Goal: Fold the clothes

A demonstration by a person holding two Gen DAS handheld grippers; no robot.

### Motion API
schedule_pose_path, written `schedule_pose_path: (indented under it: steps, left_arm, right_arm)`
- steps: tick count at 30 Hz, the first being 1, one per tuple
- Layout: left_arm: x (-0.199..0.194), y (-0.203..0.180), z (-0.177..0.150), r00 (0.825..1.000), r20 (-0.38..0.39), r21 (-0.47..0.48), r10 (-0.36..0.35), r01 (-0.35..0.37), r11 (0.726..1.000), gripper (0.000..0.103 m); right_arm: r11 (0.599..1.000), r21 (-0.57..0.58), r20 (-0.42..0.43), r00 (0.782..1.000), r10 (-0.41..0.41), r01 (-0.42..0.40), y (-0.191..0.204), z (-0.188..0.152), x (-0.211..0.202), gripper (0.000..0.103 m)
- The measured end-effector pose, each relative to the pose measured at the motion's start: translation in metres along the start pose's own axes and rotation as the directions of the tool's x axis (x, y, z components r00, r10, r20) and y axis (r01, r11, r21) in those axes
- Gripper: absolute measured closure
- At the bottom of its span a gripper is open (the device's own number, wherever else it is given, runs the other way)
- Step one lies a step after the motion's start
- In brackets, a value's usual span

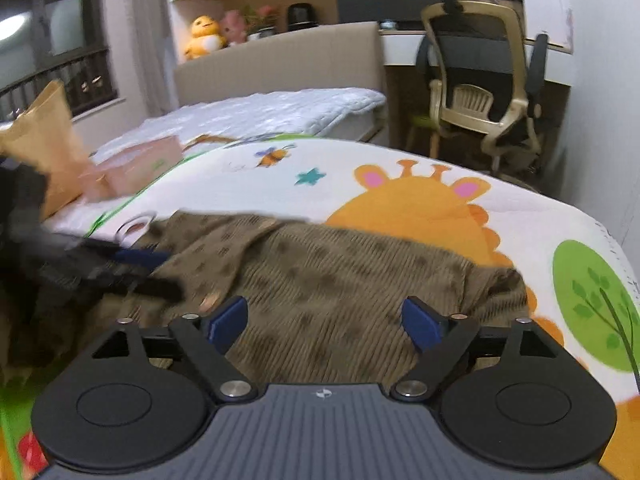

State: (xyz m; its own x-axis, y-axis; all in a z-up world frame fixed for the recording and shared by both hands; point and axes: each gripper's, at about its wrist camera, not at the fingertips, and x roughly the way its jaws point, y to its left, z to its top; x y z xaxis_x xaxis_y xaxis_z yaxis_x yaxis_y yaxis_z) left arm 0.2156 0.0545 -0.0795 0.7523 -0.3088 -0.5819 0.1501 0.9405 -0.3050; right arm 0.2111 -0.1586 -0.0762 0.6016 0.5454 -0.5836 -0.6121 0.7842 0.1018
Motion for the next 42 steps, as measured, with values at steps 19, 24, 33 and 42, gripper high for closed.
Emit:
schedule_pose_path:
  steps: [19,24,33,42]
  left_arm:
    - [-0.002,-0.004,-0.012,0.999,0.048,0.04,0.002,-0.003,0.999,0.001]
    - [-0.003,-0.003,-0.013,0.998,0.057,0.04,-0.003,0.0,0.999,0.0]
    - [-0.006,0.003,-0.015,0.997,0.073,0.012,-0.028,0.028,1.0,0.0]
    - [-0.016,0.03,-0.001,0.991,0.072,-0.187,-0.113,0.125,0.974,0.0]
  right_arm:
    - [0.807,0.588,0.003,0.998,0.064,-0.054,-0.117,0.023,0.017,0.007]
    - [0.797,0.597,-0.055,0.986,0.157,-0.094,-0.106,0.036,0.062,0.003]
    - [0.884,0.467,0.097,0.995,-0.035,-0.014,-0.089,0.061,0.052,0.005]
    - [0.946,-0.016,-0.021,0.946,-0.325,0.324,-0.042,0.014,0.044,0.002]
